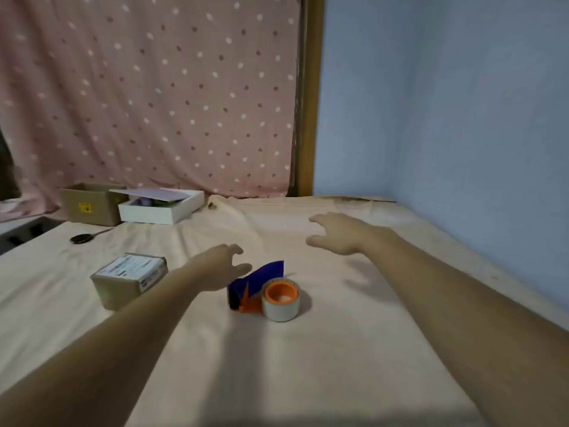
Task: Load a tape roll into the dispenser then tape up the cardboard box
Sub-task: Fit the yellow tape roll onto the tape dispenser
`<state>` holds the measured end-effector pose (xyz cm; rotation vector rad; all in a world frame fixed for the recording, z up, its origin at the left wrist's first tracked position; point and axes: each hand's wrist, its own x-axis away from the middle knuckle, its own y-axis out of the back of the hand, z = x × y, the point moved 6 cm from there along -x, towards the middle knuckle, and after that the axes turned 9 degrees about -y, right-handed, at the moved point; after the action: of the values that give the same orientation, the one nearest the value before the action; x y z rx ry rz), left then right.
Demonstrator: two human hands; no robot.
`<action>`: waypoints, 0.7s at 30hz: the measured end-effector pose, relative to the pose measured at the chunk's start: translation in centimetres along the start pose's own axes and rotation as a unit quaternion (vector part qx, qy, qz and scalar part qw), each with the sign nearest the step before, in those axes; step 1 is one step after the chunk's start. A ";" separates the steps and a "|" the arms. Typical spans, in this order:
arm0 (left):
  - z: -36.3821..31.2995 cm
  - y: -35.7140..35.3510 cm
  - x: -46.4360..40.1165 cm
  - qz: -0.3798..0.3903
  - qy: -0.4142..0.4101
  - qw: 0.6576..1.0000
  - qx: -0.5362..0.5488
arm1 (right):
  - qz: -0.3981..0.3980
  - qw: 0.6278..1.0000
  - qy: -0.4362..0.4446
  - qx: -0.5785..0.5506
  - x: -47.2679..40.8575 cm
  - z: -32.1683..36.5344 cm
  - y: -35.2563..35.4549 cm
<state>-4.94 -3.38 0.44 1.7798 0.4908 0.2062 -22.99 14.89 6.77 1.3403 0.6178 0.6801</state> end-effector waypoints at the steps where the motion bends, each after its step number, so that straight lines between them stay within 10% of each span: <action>1: -0.3 -0.7 0.2 0.007 -0.012 1.000 0.027 | 0.005 1.000 0.003 -0.009 0.2 0.4 -0.7; 8: -1.8 -5.5 0.5 0.056 -0.051 0.994 0.084 | 0.131 0.989 0.026 -0.070 1.9 4.0 -9.0; 21: 0.2 -6.9 0.2 0.116 -0.091 0.989 -0.014 | 0.088 0.984 0.021 -0.151 1.5 3.9 -13.0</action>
<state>-6.15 -2.16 -6.24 1.8071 0.1496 0.2089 -18.00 12.20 -5.63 1.1071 0.4124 0.9105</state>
